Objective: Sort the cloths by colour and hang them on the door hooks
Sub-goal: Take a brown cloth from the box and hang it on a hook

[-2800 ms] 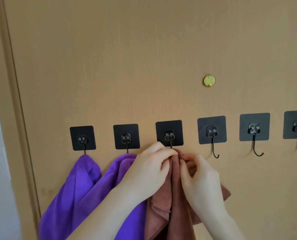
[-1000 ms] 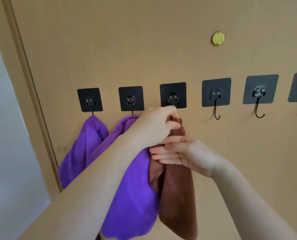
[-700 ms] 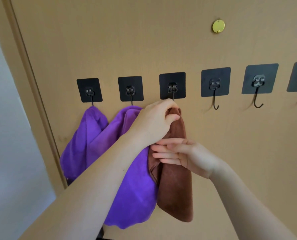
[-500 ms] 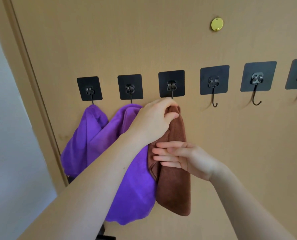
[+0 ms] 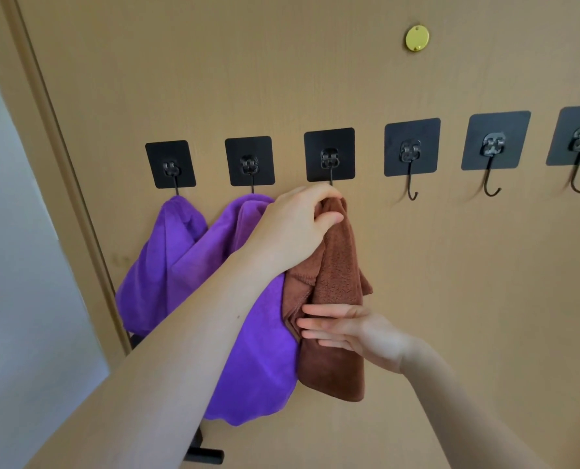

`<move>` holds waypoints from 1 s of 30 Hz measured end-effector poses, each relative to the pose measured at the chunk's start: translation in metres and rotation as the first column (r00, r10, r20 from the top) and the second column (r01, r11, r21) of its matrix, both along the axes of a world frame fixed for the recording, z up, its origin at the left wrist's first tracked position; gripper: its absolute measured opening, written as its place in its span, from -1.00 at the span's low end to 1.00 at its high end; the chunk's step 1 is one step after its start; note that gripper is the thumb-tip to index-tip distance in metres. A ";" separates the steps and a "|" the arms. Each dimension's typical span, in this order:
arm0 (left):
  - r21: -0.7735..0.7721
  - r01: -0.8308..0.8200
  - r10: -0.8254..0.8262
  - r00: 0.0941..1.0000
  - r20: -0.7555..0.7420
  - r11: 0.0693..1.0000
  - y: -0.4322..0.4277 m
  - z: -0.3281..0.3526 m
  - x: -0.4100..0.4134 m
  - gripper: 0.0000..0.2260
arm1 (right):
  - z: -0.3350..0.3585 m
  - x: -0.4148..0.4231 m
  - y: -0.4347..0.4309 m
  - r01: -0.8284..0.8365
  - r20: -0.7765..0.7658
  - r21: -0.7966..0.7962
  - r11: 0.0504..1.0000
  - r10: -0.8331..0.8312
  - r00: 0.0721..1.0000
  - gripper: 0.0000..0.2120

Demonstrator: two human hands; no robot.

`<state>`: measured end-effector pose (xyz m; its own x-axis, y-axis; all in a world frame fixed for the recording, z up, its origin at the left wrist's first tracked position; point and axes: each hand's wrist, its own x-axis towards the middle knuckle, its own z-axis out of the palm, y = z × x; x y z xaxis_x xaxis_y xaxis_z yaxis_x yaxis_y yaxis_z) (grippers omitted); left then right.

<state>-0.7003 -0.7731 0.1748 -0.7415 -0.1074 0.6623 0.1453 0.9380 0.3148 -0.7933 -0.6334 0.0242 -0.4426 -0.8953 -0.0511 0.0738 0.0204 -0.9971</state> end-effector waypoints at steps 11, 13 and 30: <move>0.019 -0.008 0.007 1.000 0.018 1.000 0.002 0.002 0.002 -0.76 | -0.044 -0.003 -0.002 0.046 0.053 0.064 0.997 -0.050 0.997 -0.68; 0.021 -0.014 0.013 1.000 0.021 1.000 0.002 0.002 0.002 -0.76 | -0.051 -0.003 -0.001 0.043 0.057 0.076 0.996 -0.048 0.997 -0.69; 0.055 -0.054 0.054 0.998 -0.007 0.997 0.008 -0.004 0.002 -0.76 | -0.064 0.004 -0.003 0.144 -0.063 0.112 0.983 -0.137 0.988 -0.74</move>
